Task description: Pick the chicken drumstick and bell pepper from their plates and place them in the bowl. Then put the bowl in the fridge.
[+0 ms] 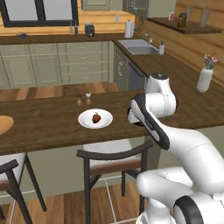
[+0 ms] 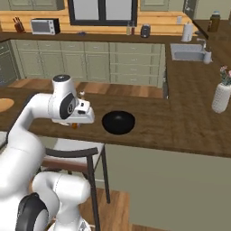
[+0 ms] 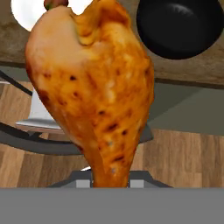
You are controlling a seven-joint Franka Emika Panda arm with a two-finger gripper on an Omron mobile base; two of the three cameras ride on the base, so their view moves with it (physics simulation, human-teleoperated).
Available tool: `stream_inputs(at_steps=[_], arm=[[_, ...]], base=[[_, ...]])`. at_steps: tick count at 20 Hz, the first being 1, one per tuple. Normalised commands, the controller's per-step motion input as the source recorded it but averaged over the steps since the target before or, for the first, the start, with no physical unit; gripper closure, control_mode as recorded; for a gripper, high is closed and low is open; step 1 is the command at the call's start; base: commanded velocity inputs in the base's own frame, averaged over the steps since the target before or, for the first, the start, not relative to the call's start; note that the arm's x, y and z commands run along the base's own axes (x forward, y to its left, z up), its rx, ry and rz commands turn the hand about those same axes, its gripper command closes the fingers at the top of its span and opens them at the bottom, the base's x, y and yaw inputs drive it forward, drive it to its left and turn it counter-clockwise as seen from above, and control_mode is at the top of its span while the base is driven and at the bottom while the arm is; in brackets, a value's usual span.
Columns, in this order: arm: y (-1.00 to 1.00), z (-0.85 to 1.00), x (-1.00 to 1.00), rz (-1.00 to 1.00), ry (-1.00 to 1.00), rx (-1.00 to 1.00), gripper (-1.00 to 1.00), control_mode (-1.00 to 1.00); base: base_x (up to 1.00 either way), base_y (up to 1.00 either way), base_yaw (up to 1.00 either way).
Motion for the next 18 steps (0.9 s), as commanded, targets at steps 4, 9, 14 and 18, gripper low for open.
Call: stream_inputs(at_steps=[4,9,14,18], arm=[[0.00,0.00,0.00,0.00,0.00,0.00,1.00,1.00],[0.00,0.00,0.00,0.00,0.00,0.00,1.00,1.00],[0.00,0.00,0.00,0.00,0.00,0.00,1.00,1.00],[-0.30,0.00,0.62,0.00,0.03,0.01,1.00,-1.00]], base=[[0.75,-0.22,0.00],[0.55,-0.07,0.00],[0.31,-0.11,0.00],[0.00,0.00,0.00]])
